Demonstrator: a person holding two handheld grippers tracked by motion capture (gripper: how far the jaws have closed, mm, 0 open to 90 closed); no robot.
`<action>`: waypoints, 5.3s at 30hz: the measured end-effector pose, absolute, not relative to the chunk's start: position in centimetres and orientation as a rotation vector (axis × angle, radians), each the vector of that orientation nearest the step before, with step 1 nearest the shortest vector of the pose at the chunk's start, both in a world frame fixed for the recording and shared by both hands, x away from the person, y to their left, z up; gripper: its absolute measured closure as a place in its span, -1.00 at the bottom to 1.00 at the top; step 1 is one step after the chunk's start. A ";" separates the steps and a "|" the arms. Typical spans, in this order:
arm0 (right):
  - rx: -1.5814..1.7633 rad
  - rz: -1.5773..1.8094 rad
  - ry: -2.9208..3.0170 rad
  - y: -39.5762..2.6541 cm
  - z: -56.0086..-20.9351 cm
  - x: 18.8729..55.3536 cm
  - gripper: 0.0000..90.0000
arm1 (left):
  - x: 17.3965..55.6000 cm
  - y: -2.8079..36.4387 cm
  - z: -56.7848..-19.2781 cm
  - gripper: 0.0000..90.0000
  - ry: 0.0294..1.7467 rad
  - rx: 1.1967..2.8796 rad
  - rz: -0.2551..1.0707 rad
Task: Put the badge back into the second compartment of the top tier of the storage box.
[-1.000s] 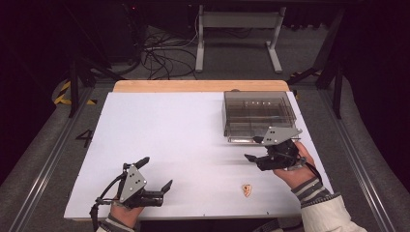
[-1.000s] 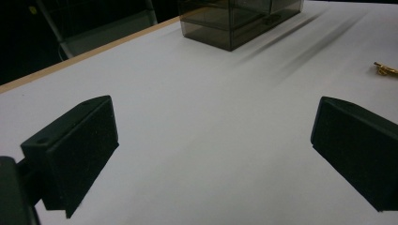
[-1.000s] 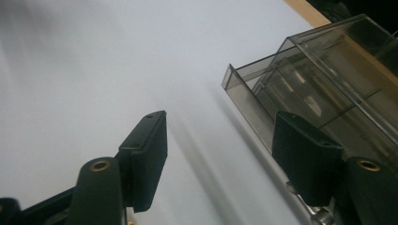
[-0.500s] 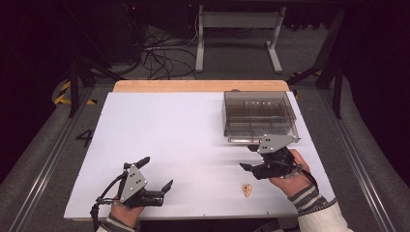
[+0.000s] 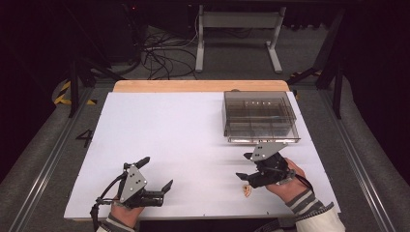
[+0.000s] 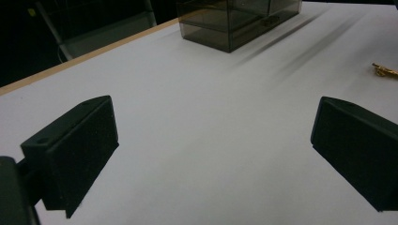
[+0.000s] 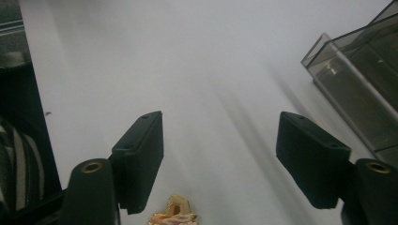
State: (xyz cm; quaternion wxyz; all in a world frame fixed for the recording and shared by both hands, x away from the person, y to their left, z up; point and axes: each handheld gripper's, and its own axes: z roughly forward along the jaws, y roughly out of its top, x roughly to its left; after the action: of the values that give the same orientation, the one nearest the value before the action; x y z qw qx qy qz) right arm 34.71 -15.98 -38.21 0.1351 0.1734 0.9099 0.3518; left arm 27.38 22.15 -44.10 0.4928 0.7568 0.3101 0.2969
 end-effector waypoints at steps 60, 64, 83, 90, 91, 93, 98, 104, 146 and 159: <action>0.590 0.622 2.903 -15.2 -43.8 33.6 0.03 | 27.3 22.2 -44.1 -0.96 0.757 1.837 0.719; 0.578 0.618 2.893 -15.1 -43.9 33.6 0.11 | 27.3 22.1 -44.2 -0.96 0.756 1.838 0.718; 0.539 0.632 2.863 -15.0 -43.6 33.3 0.18 | 27.3 22.1 -44.1 -0.96 0.756 1.838 0.721; 0.532 0.675 2.842 -15.1 -42.8 33.3 0.18 | 27.3 22.2 -44.1 -0.96 0.750 1.842 0.727; 0.532 0.679 2.838 -15.1 -42.7 33.3 0.18 | 27.3 22.2 -44.1 -0.96 0.750 1.843 0.728; 0.531 0.684 2.830 -15.1 -42.6 33.3 0.18 | 27.3 22.2 -44.1 -0.96 0.750 1.842 0.727; 0.529 0.705 2.806 -15.2 -42.1 33.3 0.18 | 27.3 22.1 -44.2 -0.96 0.756 1.838 0.720; 0.519 0.735 2.776 -15.4 -41.5 33.3 0.18 | 27.3 22.1 -44.2 -0.96 0.757 1.838 0.719; 0.519 0.815 2.635 -15.9 -37.3 34.4 0.18 | 27.3 22.2 -44.1 -0.96 0.753 1.842 0.727; 0.552 0.836 2.609 -16.1 -35.9 35.5 0.18 | 27.3 22.3 -44.1 -0.96 0.752 1.840 0.728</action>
State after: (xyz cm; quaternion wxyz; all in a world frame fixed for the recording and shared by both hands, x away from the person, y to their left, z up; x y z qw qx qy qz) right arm 35.45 -16.07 -35.94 0.1726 0.1946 0.9196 0.2946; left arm 27.35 22.25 -44.10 0.4903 0.7576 0.3096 0.2999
